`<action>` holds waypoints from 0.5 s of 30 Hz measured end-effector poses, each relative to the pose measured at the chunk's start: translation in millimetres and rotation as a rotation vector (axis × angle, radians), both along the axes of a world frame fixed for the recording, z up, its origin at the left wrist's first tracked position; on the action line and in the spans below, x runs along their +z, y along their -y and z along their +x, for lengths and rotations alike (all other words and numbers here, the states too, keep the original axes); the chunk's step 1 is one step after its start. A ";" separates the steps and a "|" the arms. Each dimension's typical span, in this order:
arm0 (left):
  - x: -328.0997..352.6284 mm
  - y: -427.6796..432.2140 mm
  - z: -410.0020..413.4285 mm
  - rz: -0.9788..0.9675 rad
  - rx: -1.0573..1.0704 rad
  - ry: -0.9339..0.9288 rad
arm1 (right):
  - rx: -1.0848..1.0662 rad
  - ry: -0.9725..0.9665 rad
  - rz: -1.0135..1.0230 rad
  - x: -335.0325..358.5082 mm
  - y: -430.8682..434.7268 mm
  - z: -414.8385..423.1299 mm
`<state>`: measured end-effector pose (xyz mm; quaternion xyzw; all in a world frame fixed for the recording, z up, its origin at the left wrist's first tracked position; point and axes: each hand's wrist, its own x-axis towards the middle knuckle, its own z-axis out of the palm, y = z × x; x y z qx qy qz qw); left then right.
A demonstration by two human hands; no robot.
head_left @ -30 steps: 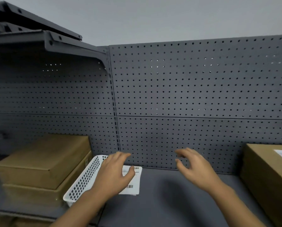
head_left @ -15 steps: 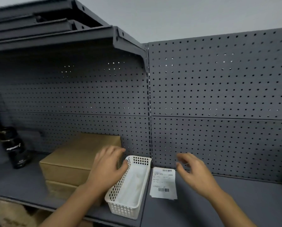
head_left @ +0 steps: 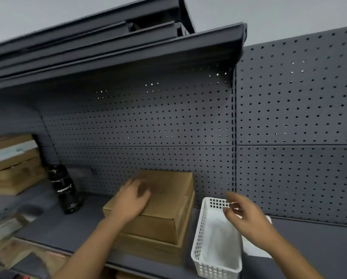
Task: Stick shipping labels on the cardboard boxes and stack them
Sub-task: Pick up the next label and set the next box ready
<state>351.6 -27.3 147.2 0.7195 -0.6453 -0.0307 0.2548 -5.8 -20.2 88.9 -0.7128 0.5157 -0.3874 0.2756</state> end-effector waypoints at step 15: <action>-15.3 17.6 101.9 0.326 0.138 -0.301 | 0.027 0.267 0.074 -15.8 21.0 150.6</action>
